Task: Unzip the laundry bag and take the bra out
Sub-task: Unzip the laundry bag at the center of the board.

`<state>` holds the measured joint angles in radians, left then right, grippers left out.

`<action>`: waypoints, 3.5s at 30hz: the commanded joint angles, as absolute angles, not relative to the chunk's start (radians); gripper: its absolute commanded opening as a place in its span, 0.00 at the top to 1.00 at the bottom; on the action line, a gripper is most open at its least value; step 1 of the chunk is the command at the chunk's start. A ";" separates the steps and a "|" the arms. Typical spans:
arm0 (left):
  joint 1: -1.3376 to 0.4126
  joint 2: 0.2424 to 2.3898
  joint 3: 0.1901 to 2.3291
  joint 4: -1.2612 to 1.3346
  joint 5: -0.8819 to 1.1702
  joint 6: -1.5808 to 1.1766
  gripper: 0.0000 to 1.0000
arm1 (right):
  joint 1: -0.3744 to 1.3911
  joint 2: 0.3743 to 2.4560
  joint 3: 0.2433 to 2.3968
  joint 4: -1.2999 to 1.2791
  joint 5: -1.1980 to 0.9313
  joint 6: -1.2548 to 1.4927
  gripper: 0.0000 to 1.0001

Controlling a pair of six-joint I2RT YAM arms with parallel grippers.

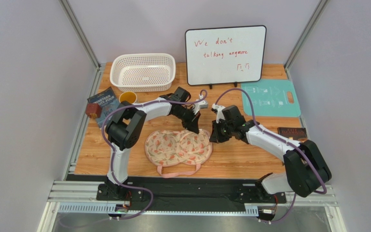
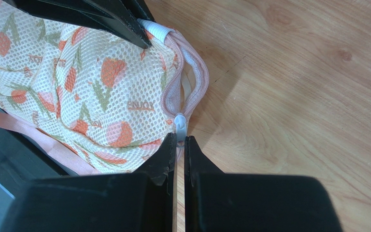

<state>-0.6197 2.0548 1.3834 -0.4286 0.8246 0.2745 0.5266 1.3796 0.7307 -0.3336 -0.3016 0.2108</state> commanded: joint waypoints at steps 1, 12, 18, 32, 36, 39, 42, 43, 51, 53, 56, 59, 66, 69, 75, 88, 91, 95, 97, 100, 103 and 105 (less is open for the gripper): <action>-0.623 2.043 1.379 -0.401 0.839 0.246 1.00 | 0.515 1.353 0.758 -0.305 -0.319 0.198 1.00; -0.535 1.968 1.235 -0.190 0.726 0.054 1.00 | 0.509 1.313 0.704 -0.319 -0.331 0.238 1.00; -0.528 1.947 1.210 -0.150 0.690 0.006 1.00 | 0.509 1.296 0.675 -0.299 -0.360 0.264 1.00; -0.514 1.919 1.186 -0.063 0.569 -0.150 1.00 | 0.531 1.305 0.614 -0.252 -0.394 0.302 1.00; -0.514 1.905 1.170 -0.037 0.531 -0.189 1.00 | 0.538 1.315 0.608 -0.233 -0.393 0.316 1.00; -0.512 1.898 1.160 -0.026 0.482 -0.219 1.00 | 0.546 1.307 0.604 -0.224 -0.393 0.330 1.00; -0.512 1.887 1.146 -0.006 0.446 -0.261 1.00 | 0.555 1.305 0.598 -0.210 -0.396 0.345 1.00; -0.512 1.884 1.135 -0.006 0.434 -0.271 1.00 | 0.560 1.307 0.595 -0.206 -0.396 0.350 1.00; -0.512 1.848 1.114 0.031 0.325 -0.337 1.00 | 0.600 1.310 0.580 -0.163 -0.396 0.396 1.00; -0.512 1.844 1.111 0.031 0.299 -0.345 1.00 | 0.614 1.308 0.578 -0.158 -0.391 0.405 1.00; -0.512 1.835 1.103 0.034 0.265 -0.359 1.00 | 0.630 1.308 0.575 -0.147 -0.390 0.425 1.00; -0.512 1.824 1.089 0.044 0.236 -0.376 1.00 | 0.650 1.308 0.571 -0.133 -0.382 0.439 1.00; -0.512 1.813 1.078 0.048 0.166 -0.413 1.00 | 0.699 1.308 0.569 -0.106 -0.374 0.479 1.00; -0.512 1.812 1.074 0.051 0.155 -0.426 1.00 | 0.710 1.318 0.566 -0.095 -0.361 0.491 1.00; -0.512 1.799 1.069 0.040 0.089 -0.433 1.00 | 0.719 1.327 0.578 -0.086 -0.368 0.509 1.00; -0.512 1.801 1.066 0.048 0.040 -0.485 1.00 | 0.782 1.322 0.560 -0.054 -0.348 0.561 1.00; -0.512 1.796 1.060 0.051 0.034 -0.495 1.00 | 0.798 1.327 0.548 -0.031 -0.344 0.577 1.00; -0.512 1.787 1.058 0.044 0.054 -0.492 1.00 | 0.799 1.339 0.554 -0.052 -0.310 0.557 1.00; -0.512 1.769 1.060 0.032 0.081 -0.480 1.00 | 0.789 1.353 0.569 -0.077 -0.281 0.539 1.00; -0.512 1.726 1.060 0.011 0.112 -0.466 0.84 | 0.750 1.374 0.601 -0.109 -0.276 0.512 1.00; -0.512 1.680 1.063 -0.033 0.133 -0.443 0.58 | 0.707 1.382 0.627 -0.136 -0.276 0.483 1.00; -0.512 1.643 1.065 -0.051 0.149 -0.436 0.31 | 0.677 1.382 0.646 -0.155 -0.278 0.463 1.00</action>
